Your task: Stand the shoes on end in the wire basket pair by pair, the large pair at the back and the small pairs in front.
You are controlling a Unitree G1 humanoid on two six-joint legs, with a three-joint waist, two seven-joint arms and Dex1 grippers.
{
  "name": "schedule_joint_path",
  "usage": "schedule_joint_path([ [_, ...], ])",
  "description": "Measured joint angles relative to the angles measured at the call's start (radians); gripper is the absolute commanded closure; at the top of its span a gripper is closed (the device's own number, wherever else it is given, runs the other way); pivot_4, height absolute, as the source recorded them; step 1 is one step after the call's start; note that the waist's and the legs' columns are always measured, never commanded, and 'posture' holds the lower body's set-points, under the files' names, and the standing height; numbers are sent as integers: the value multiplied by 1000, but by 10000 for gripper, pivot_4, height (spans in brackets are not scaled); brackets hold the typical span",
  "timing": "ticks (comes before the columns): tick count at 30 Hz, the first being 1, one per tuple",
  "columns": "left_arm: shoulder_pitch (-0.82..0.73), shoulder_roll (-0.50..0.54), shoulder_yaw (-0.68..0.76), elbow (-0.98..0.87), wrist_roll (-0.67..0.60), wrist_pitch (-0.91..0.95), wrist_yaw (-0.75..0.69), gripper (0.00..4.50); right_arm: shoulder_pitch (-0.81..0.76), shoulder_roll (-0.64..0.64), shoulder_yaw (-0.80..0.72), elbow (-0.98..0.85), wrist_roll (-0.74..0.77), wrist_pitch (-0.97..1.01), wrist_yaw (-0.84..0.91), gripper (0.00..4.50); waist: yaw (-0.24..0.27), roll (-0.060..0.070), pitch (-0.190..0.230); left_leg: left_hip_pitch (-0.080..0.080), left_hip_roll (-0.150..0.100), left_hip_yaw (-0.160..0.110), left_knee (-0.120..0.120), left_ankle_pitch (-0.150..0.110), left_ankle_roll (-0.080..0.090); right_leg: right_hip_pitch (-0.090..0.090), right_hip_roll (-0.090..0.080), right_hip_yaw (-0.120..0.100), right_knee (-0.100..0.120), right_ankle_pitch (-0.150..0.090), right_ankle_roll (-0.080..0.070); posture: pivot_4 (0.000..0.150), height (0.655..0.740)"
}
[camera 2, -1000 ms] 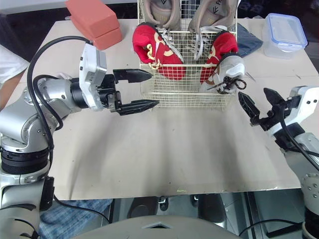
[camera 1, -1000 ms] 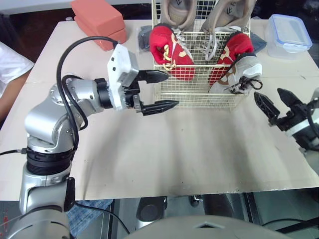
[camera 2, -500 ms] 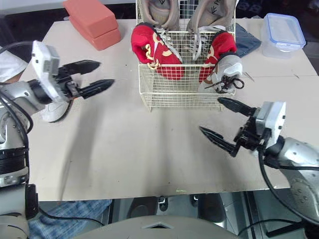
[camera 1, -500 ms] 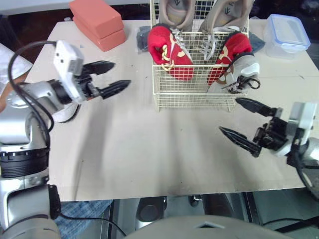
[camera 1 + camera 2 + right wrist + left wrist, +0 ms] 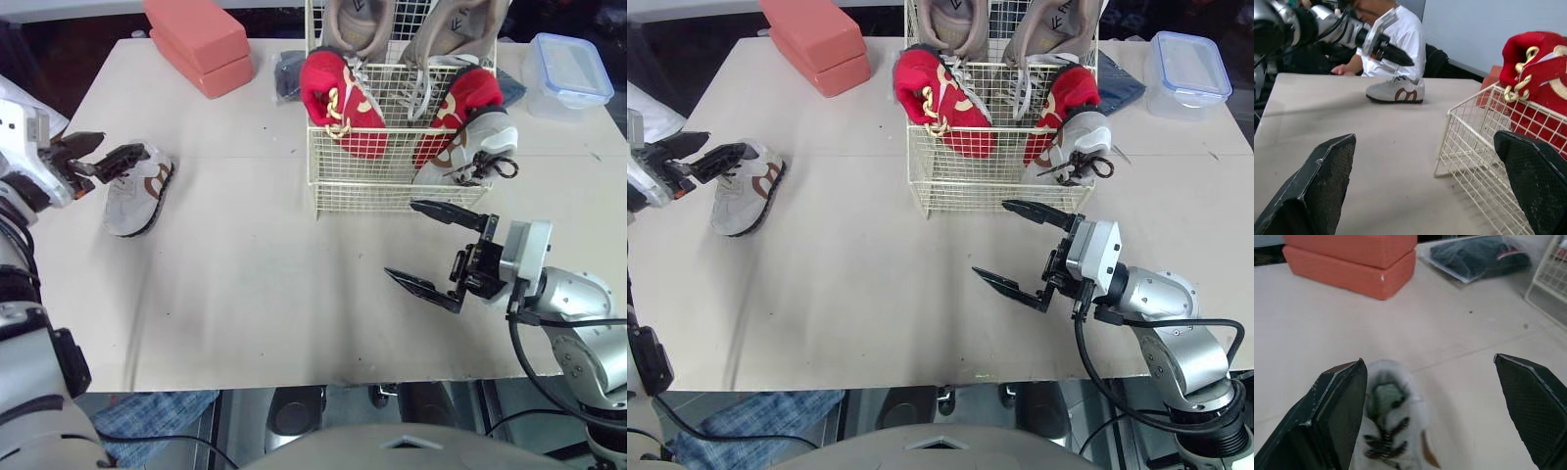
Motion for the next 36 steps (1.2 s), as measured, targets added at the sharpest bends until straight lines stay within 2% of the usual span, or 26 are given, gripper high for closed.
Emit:
schedule_joint_path([
  [4, -130, 3, -52, 197, 97, -15, 48, 0, -3, 10, 4, 5, -16, -28, 0, 379, -2, -2, 0, 0, 0, 0, 0, 0, -1, 0, 0, 0, 0, 0, 0, 1500, 6860],
  [9, -217, 17, -70, 306, 159, -24, 124, 0, 10, 17, 5, 18, -35, -43, -3, 379, -3, -3, 0, 0, 1, 0, 0, 2, -4, 0, 0, 0, 0, 0, 0, 1500, 6860],
  [20, -245, 31, -35, 344, 189, -19, 191, 0, 23, 34, 28, 28, -59, -63, -7, 379, -3, -3, 0, 0, 1, 0, 0, 2, -4, 0, -1, 0, 0, 0, 0, 1500, 6860],
  [29, -208, 31, -66, 351, 250, -16, 138, 0, 17, 34, 27, 37, -62, -71, -3, 379, -2, -4, 0, 0, 1, 0, 1, 2, -4, 0, -1, 0, 1, 1, -2, 1500, 6860],
  [30, -208, 30, -73, 351, 260, -17, 132, 4092, 16, 34, 27, 37, -62, -72, -2, 0, -2, -4, 0, 0, 1, 0, 1, 2, -4, 0, -1, 0, 1, 1, -2, 1500, 6860],
  [31, -208, 28, -75, 351, 265, -18, 131, 5317, 16, 34, 27, 37, -63, -72, -2, 0, -2, -4, 0, 0, 1, 0, 1, 2, -4, 0, -1, 0, 1, 1, -2, 1500, 6860],
  [32, -209, 24, -79, 351, 273, -19, 126, 8617, 16, 34, 28, 38, -63, -72, -2, 0, -2, -4, 0, 0, 1, 0, 1, 2, -4, 0, -1, 0, 1, 1, -2, 1500, 6860],
  [36, -211, 4, -107, 351, 303, -14, 97, 25633, 22, 35, 28, 37, -66, -72, -3, 0, -3, -4, 0, 0, 1, 0, 1, 2, -4, 0, 0, 0, 1, 2, -3, 1500, 6860],
])
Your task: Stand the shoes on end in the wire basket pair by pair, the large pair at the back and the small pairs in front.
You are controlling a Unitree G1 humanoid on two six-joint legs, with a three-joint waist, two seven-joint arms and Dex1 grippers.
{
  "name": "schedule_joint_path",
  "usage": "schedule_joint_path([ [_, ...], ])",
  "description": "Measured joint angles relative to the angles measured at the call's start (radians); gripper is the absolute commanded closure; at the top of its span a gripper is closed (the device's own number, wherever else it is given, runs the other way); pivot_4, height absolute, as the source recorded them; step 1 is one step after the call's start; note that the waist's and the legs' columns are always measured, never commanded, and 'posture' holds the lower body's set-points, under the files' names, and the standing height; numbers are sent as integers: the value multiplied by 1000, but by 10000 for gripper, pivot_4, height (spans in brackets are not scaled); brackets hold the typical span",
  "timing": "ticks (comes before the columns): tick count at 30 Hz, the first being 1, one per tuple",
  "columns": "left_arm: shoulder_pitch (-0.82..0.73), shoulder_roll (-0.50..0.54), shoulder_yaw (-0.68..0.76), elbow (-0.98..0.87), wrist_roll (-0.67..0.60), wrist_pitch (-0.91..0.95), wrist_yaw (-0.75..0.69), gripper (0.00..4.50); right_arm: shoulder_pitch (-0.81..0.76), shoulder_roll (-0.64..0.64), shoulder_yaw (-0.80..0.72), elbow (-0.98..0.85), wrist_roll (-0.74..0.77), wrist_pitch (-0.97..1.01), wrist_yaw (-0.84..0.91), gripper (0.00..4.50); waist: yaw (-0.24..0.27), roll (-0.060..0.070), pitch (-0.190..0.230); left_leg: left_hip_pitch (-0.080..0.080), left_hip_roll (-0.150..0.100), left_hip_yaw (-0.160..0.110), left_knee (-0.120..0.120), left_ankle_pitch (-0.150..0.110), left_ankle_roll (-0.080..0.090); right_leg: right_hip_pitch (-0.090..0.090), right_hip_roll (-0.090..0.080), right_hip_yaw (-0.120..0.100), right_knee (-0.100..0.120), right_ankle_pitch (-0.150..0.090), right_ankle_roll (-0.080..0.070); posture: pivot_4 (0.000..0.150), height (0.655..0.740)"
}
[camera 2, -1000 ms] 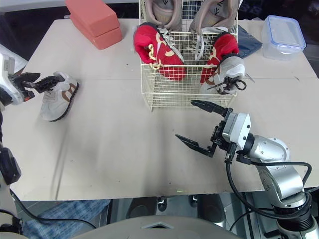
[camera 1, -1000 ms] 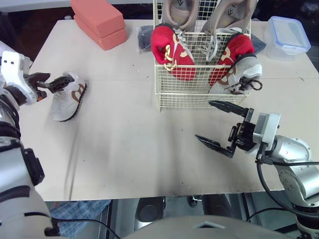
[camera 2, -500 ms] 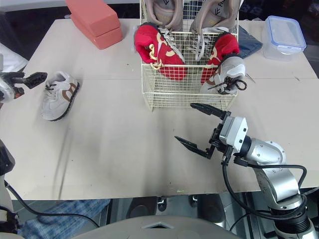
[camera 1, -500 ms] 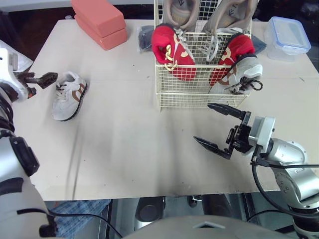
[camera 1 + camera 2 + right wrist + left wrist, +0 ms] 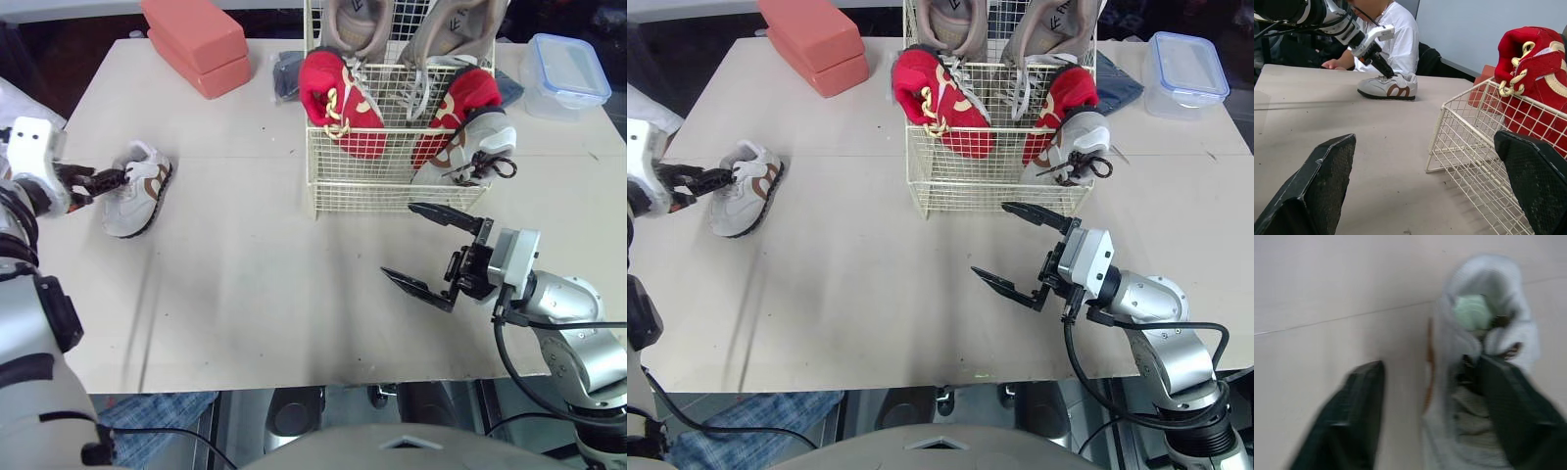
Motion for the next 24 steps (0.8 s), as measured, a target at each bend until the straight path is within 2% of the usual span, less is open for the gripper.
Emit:
schedule_joint_path([
  [2, -4, 0, -12, 0, 18, 9, -21, 36195, 7, 1, 0, 0, -1, 0, -2, 0, -2, 0, 0, 0, 0, 1, 0, 0, 0, 0, 0, 1, 0, 0, 0, 1500, 6860],
  [4, -6, 0, -24, 0, 29, 16, -34, 44696, 12, 1, 0, 0, -2, 0, -5, 0, -3, 0, 0, 1, 0, 1, 0, 0, 0, 0, 0, 1, 0, 0, 0, 1500, 6860],
  [11, -6, -1, 5, 2, 17, -12, -38, 44696, 23, 5, 0, -2, -1, 0, -16, 0, -1, 0, 0, 0, 0, 0, 0, 0, 0, 0, 0, 0, 0, 0, 0, 1500, 6860],
  [18, -4, -13, 200, -28, -170, -137, -130, 44696, 1, 38, 0, -14, 49, 19, -43, 0, -1, -1, 0, -1, 1, -1, 3, 0, 0, 0, 0, 0, 1, 0, 0, 1500, 6860],
  [22, 28, -53, 284, -159, -288, -138, -179, 44696, -47, 54, -3, -24, 104, 55, -68, 0, 0, -1, 0, -1, 1, -1, 5, 0, 0, 0, -1, 0, 2, 0, 0, 1500, 6860],
  [24, 107, -116, 330, -366, -375, -78, -169, 44696, -82, 69, -7, -25, 145, 94, -95, 0, 0, -1, 0, -2, 1, -3, 8, 0, 0, 1, -2, 2, 4, 0, -1, 1500, 6860],
])
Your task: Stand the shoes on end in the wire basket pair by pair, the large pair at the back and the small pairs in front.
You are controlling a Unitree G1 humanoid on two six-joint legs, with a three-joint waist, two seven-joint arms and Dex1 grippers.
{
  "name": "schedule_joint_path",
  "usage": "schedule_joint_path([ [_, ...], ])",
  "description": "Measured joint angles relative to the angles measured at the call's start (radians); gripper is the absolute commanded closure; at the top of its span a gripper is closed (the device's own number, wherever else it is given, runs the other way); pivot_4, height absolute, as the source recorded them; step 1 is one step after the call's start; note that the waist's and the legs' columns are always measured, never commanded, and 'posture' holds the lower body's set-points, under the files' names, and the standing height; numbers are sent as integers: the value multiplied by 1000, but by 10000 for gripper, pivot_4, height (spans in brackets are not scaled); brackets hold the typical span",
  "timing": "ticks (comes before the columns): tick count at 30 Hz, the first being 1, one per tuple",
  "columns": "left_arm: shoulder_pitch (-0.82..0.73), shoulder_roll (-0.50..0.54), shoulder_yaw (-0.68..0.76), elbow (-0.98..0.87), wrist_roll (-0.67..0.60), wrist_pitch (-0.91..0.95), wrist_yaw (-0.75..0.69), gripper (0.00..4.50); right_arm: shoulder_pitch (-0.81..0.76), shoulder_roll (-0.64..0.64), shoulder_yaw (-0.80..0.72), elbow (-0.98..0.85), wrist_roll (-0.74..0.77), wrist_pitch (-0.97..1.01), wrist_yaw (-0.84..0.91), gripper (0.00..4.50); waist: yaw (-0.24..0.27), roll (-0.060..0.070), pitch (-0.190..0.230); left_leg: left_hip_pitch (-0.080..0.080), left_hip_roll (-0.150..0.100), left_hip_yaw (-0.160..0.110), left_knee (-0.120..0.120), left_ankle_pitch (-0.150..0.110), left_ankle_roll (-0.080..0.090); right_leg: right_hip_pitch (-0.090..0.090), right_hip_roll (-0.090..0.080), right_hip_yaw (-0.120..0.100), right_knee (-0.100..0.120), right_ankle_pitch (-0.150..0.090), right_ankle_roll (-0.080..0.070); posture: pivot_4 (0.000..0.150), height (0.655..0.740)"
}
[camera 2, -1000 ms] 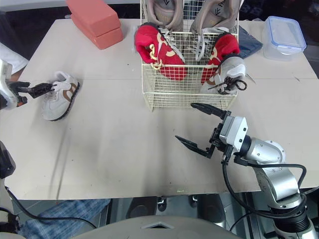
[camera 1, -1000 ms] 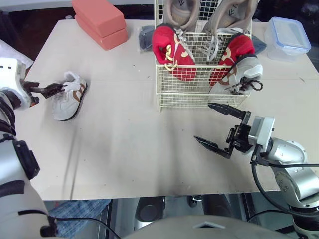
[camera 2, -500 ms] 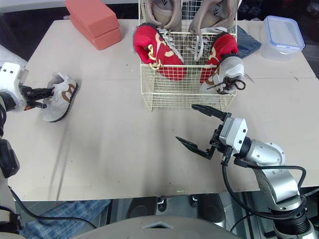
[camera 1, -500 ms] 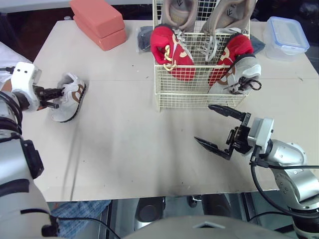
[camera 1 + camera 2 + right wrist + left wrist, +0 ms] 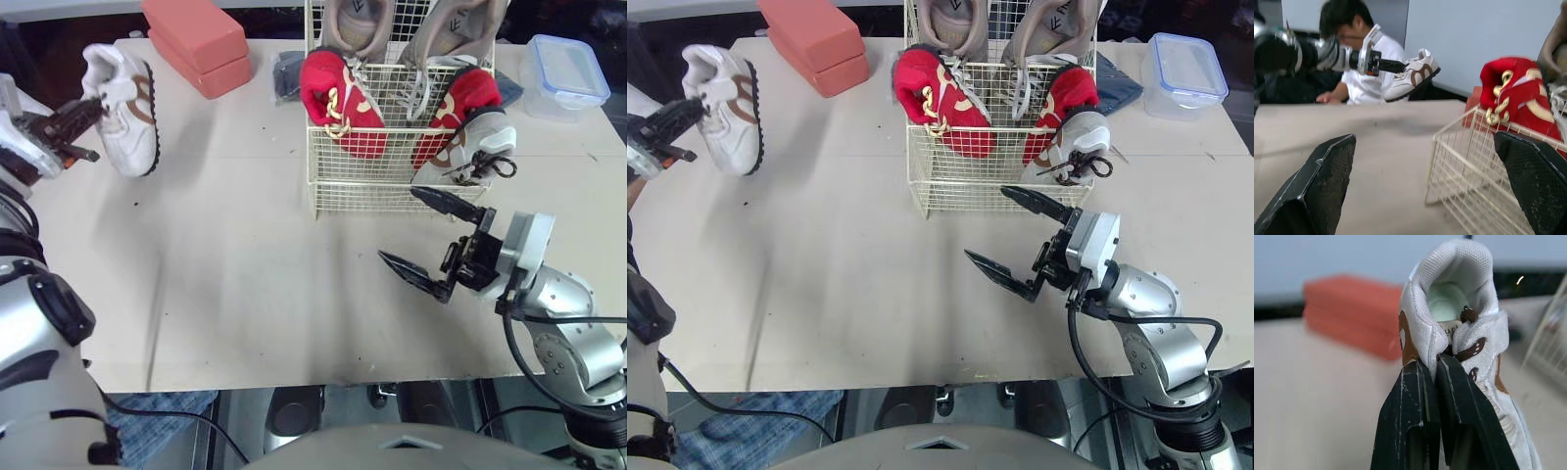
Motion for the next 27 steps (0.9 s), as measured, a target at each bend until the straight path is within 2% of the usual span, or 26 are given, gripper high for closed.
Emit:
schedule_joint_path([
  [1, 39, -35, 11, -105, -34, 30, 14, 44696, -17, 7, -1, -1, 16, 16, -12, 0, 1, 0, 0, 0, 0, -1, 1, 0, 0, 0, -1, 0, 1, 0, 0, 1500, 6860],
  [3, 147, -170, 11, -462, -154, 150, 84, 44696, -79, 22, -2, -3, 65, 74, -54, 0, 3, -1, 0, -2, -1, -3, 6, -1, 1, 1, -6, -1, 4, 0, 0, 1500, 6860],
  [4, 153, -183, 11, -498, -167, 161, 96, 44696, -83, 24, -3, -4, 71, 80, -60, 0, 3, -1, 0, -3, -1, -3, 7, -1, 1, 1, -6, -1, 4, 0, 0, 1500, 6860],
  [6, 180, -289, -9, -753, -239, 239, 215, 44696, -133, 44, -5, -4, 120, 146, -121, 0, 2, -1, 0, -3, -1, -3, 8, -1, 2, 1, -7, -1, 5, 0, 0, 1500, 6860],
  [8, 171, -368, -68, -932, -274, 265, 296, 44696, -196, 72, -11, -5, 178, 211, -191, 0, 1, -1, 0, 0, -2, -1, 8, -1, 2, 1, -7, 1, 8, 0, 0, 1500, 6860],
  [10, 147, -435, -119, -1037, -287, 268, 362, 44696, -245, 91, -31, -5, 238, 273, -263, 0, 0, 0, 0, 1, -2, 0, 7, -1, 2, 1, -6, 2, 9, 0, 0, 1500, 6860],
  [14, 114, -513, -210, -1126, -281, 256, 432, 44696, -351, 128, -59, -4, 324, 353, -386, 0, -4, 0, 0, 2, -2, 0, 7, -1, 2, 1, 0, 3, 10, 0, 0, 1500, 6860],
  [17, 111, -552, -283, -1178, -231, 215, 459, 44696, -400, 154, -74, -4, 357, 391, -477, 0, -1, 0, 0, 2, -2, 1, 7, -1, 2, 0, 0, 4, 9, 0, 0, 1500, 6860],
  [24, 141, -620, -403, -1210, -41, 39, 532, 44696, -420, 191, -76, -4, 370, 425, -582, 0, 0, 0, 0, 1, -2, 1, 7, -2, 3, 0, 1, 4, 9, 0, 0, 1500, 6860],
  [27, 183, -628, -418, -1211, -13, 6, 536, 44696, -425, 208, -76, -3, 358, 427, -610, 0, -2, 1, 0, 2, -2, 1, 6, -2, 4, 0, 1, 5, 9, 0, 0, 1500, 6860],
])
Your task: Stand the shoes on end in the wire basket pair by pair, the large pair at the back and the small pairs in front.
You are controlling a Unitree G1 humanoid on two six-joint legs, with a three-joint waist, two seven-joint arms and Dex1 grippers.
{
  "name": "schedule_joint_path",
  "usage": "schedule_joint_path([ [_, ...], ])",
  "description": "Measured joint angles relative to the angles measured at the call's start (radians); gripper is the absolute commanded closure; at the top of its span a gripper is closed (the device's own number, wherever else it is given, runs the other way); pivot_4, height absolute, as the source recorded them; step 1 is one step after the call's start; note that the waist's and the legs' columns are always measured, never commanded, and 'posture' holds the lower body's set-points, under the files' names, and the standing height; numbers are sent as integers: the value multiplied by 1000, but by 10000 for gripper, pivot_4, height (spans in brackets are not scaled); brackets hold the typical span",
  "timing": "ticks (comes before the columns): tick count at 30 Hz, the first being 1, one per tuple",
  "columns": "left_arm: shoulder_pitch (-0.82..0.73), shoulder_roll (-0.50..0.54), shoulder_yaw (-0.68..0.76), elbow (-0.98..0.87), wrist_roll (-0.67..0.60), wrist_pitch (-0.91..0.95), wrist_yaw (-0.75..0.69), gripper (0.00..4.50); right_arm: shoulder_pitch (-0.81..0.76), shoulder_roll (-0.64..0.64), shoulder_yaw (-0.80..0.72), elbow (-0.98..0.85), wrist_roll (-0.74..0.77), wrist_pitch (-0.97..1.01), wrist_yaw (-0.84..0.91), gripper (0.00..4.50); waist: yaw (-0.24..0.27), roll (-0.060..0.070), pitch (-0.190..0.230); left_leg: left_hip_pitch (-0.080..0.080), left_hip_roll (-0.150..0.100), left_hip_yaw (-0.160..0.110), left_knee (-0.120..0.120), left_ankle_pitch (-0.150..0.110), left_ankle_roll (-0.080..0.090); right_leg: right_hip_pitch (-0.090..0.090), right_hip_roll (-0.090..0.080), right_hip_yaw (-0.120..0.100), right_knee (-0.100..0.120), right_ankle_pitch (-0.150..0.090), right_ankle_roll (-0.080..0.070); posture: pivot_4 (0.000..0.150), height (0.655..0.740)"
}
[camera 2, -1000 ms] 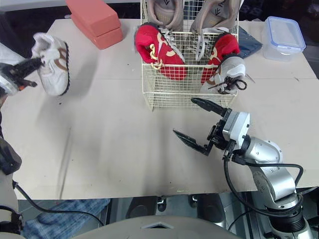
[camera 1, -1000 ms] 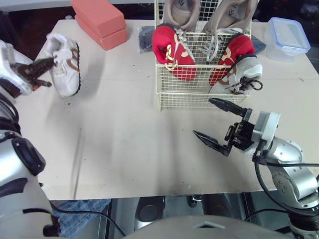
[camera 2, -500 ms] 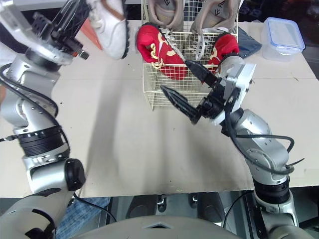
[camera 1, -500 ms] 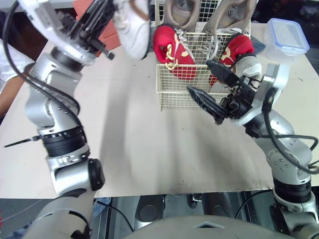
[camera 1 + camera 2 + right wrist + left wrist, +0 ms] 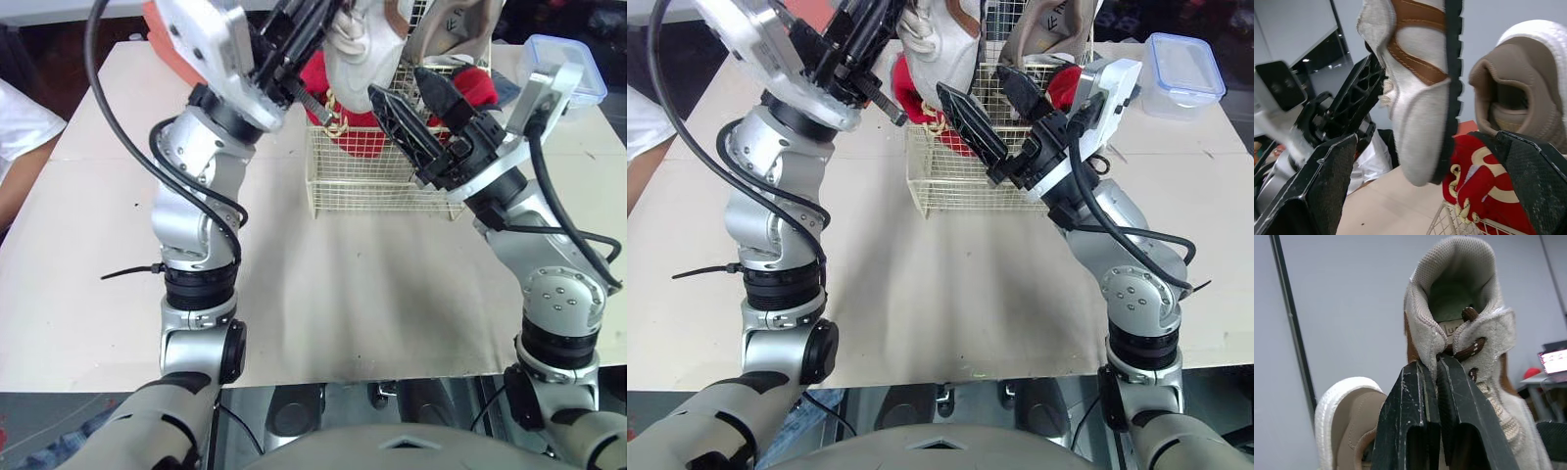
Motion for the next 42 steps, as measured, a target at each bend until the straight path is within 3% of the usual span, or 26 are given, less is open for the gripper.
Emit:
schedule_joint_path([
  [4, 55, -18, -25, -30, 1, -5, 2, 44696, -6, 22, 0, 26, -30, -3, -33, 0, 2, 0, 0, -1, 0, 0, 0, 0, 1, 0, 0, 0, -1, 0, 0, 1500, 6860],
  [5, 68, -24, -33, -35, -1, -3, 2, 45000, -6, 23, 0, 33, -36, -3, -39, 5619, 2, 0, 0, -1, 0, 0, 0, 0, 0, 0, 0, 0, -1, 0, 0, 1500, 6860],
  [6, 76, -27, -36, -36, -3, -1, 2, 45000, -6, 24, 0, 36, -39, -3, -39, 7910, 2, 0, 0, -1, 0, 0, 0, 0, 1, 0, 0, 0, -1, 0, 0, 1500, 6860],
  [8, 95, -31, -36, -48, -30, 24, 1, 45000, -6, 27, -1, 37, -48, -3, -39, 16748, 2, 0, 0, -1, 0, 0, 0, -1, 1, 0, 0, 0, -1, 0, 0, 1500, 6860],
  [12, 112, -32, -32, -71, -77, 62, -1, 45000, -4, 29, -4, 37, -50, -3, -36, 36922, 1, 1, 0, -1, 0, 0, 0, -1, 2, 0, 0, 0, -1, 0, 0, 1500, 6860],
  [14, 122, -28, -24, -82, -113, 84, -7, 45000, 0, 27, -9, 37, -50, -3, -30, 44199, 1, 1, 0, -1, 0, 0, 0, -1, 2, 0, 0, 0, -1, 0, 0, 1500, 6860],
  [16, 134, -11, -14, -88, -168, 123, -24, 36535, 8, 17, -9, 37, -52, -1, -16, 45000, 1, 1, 0, -1, 0, 0, 0, -1, 2, 0, 0, 0, -1, 0, 0, 1500, 6860],
  [17, 137, -4, -11, -89, -189, 140, -33, 34597, 12, 15, -9, 38, -52, 0, -12, 45000, 1, 1, 0, -1, 0, 0, 0, -1, 2, 0, 0, -1, -1, 0, 0, 1500, 6860],
  [24, 151, 36, 10, -111, -275, 215, -54, 2843, 38, -19, -15, 46, -58, 1, 31, 45000, 2, 2, 1, -1, 0, 0, -1, -2, 3, 0, 0, 0, -2, 0, 0, 1500, 6860],
  [25, 151, 37, 15, -114, -287, 220, -52, 553, 41, -21, -15, 46, -59, 1, 35, 45000, 2, 2, 1, -1, 0, 0, -1, -2, 3, 0, 0, 0, -2, 0, 0, 1500, 6860],
  [33, 140, 88, 98, -120, -396, 293, -33, 553, 71, -49, -17, 46, -62, 1, 92, 45000, 1, 2, 1, -1, 0, 0, -2, -2, 3, 0, 0, -1, -3, 0, 1, 1500, 6860],
  [42, 101, 227, 56, -98, -414, 434, -96, 553, 79, -106, 6, 45, -104, 0, 190, 45000, 2, 3, 2, -1, 0, -1, -4, -1, 2, 0, 1, -1, -7, 0, 1, 1500, 6860],
])
